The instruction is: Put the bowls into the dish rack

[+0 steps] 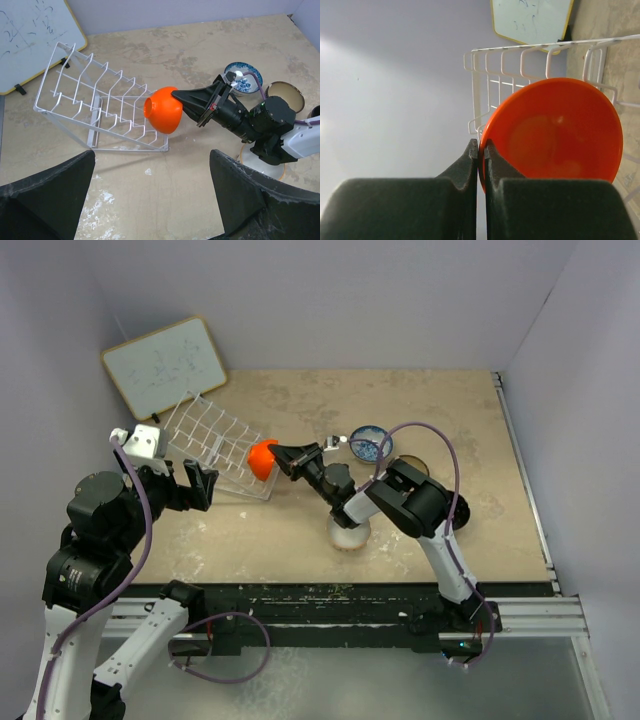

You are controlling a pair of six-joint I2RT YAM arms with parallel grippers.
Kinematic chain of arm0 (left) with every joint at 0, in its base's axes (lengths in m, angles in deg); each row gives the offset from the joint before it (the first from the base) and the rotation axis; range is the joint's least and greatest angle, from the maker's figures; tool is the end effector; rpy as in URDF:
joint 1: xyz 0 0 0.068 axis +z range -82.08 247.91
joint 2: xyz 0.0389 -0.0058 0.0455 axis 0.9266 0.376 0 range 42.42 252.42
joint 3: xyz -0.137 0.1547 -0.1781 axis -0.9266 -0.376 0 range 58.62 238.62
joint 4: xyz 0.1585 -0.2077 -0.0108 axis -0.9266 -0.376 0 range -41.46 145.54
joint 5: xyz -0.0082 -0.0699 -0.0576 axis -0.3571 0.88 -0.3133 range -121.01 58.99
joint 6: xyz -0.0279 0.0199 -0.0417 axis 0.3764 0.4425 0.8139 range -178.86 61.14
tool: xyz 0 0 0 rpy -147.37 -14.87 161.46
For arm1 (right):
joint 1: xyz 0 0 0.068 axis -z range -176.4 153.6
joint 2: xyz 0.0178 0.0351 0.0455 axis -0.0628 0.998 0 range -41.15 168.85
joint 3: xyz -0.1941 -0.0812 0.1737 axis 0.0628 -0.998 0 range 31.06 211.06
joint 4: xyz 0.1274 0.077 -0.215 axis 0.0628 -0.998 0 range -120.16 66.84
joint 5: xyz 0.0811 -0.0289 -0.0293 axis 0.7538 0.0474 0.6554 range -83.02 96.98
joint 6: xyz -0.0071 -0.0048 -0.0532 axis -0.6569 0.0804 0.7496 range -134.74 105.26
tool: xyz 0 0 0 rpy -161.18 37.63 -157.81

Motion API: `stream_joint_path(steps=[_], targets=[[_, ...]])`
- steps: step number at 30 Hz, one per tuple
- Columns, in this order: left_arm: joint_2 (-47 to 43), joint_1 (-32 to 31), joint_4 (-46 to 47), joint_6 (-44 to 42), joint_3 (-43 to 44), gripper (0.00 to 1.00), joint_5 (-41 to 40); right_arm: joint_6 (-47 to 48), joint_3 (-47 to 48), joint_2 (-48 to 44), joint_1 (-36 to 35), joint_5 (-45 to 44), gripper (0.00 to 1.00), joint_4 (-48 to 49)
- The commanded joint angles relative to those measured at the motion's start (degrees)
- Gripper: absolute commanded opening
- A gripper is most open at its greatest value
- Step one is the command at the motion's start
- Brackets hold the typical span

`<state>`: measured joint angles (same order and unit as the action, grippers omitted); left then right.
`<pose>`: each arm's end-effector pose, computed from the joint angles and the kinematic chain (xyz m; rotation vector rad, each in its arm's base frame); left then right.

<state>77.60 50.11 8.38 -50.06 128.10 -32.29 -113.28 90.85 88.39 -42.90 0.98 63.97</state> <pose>0.0762 -0.0237 0.4288 0.1258 1.8016 -0.3116 0.3011 0.3118 0.1408 0.8007 1.3813 2.0422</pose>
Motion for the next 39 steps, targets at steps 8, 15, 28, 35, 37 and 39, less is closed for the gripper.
stream_joint_path(steps=[8,15,28,35,37,39], targets=[[0.11,-0.25,3.49,0.23,-0.61,0.99,0.99,-1.18,0.32,-6.39,-0.35,3.94,0.11,-4.65],[-0.25,-0.23,3.39,0.27,-0.57,0.99,0.85,-1.46,1.80,-4.44,0.42,5.22,0.00,-8.04],[-0.25,-0.29,3.89,-0.42,-1.59,0.99,0.32,3.96,12.16,-0.37,8.31,9.11,0.00,-14.24],[0.13,-0.24,4.70,-0.66,-2.06,0.99,0.31,4.24,15.99,2.15,9.94,12.66,0.00,-11.16],[0.27,-0.23,4.71,-0.78,-1.87,0.99,0.31,3.23,15.01,2.65,9.87,11.88,0.00,-6.40],[0.40,-0.25,4.71,-0.80,-1.73,0.99,0.31,1.29,13.18,3.48,9.48,11.18,0.00,1.48]])
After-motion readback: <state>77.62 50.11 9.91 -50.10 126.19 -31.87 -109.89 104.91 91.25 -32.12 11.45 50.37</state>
